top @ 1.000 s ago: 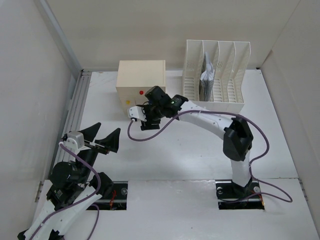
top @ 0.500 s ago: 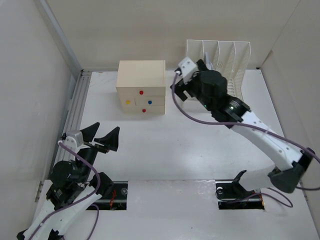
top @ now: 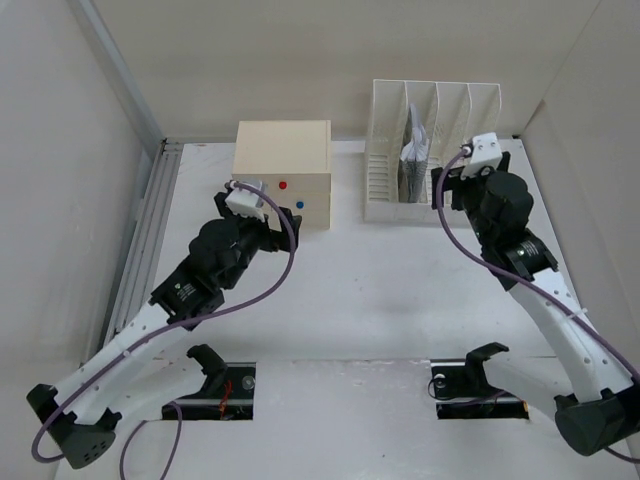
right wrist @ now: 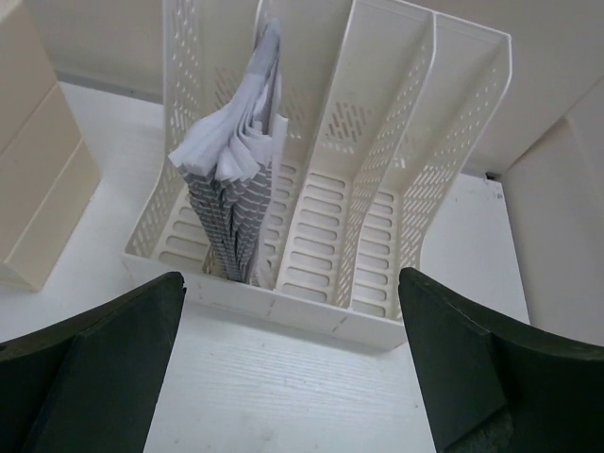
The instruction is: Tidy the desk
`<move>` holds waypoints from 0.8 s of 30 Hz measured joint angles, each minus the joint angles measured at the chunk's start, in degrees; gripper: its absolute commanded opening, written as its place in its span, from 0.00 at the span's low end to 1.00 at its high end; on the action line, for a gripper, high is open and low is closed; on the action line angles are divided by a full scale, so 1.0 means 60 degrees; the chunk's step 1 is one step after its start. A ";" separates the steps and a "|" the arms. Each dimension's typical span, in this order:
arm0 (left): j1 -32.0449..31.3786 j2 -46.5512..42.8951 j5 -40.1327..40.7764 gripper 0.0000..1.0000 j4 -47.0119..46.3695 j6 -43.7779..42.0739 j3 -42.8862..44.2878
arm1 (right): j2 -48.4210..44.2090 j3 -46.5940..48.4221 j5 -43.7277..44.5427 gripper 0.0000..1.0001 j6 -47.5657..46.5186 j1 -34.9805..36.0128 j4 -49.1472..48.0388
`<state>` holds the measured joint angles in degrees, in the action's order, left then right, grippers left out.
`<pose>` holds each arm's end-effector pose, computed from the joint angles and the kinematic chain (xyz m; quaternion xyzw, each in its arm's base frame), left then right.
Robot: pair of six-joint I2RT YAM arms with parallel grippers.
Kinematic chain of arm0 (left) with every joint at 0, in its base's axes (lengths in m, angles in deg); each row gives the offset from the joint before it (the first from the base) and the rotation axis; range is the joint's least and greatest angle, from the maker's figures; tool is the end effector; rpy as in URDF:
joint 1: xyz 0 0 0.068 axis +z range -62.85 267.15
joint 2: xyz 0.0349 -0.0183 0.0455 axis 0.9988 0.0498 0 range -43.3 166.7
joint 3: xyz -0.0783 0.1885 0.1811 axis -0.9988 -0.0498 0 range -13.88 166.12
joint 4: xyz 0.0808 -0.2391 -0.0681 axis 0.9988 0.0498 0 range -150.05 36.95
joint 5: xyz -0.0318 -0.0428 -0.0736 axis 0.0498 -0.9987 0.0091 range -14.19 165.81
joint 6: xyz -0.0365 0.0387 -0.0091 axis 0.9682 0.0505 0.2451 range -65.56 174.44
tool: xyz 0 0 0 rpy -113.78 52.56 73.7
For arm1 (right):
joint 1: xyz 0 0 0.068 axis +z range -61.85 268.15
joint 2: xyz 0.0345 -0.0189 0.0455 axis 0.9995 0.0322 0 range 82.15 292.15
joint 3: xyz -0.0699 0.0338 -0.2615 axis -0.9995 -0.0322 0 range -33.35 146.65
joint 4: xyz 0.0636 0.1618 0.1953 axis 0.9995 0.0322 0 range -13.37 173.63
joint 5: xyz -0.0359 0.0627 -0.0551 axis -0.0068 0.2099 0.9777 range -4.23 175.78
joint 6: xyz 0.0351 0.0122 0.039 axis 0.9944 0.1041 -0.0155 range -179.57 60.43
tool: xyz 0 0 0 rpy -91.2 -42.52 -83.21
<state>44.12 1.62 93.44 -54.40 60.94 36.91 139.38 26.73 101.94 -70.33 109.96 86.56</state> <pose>0.1379 -0.1139 0.3850 0.1155 0.6964 -0.1950 0.6810 0.2136 0.0748 0.3943 -0.1187 0.7383 -0.0419 0.6626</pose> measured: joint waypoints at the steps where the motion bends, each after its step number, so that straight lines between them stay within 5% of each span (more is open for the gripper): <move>1: 0.0069 0.0106 -0.0171 1.00 -0.0197 -0.0036 -0.0095 | -0.0200 -0.0153 -0.0222 1.00 0.0069 -0.0280 -0.0018; 8: 0.0783 0.0109 -0.1111 1.00 -0.0885 -0.0117 -0.0761 | -0.0674 -0.0601 -0.1253 1.00 0.0284 -0.1585 -0.0401; 24: 0.0816 -0.0608 -0.1683 1.00 -0.1319 -0.0193 -0.1282 | -0.0543 -0.0801 -0.1687 1.00 0.0215 -0.2007 -0.0484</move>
<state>49.02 -2.03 83.34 -62.31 59.78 29.21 136.12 21.92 91.82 -69.04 97.91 83.66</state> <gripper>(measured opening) 0.997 0.998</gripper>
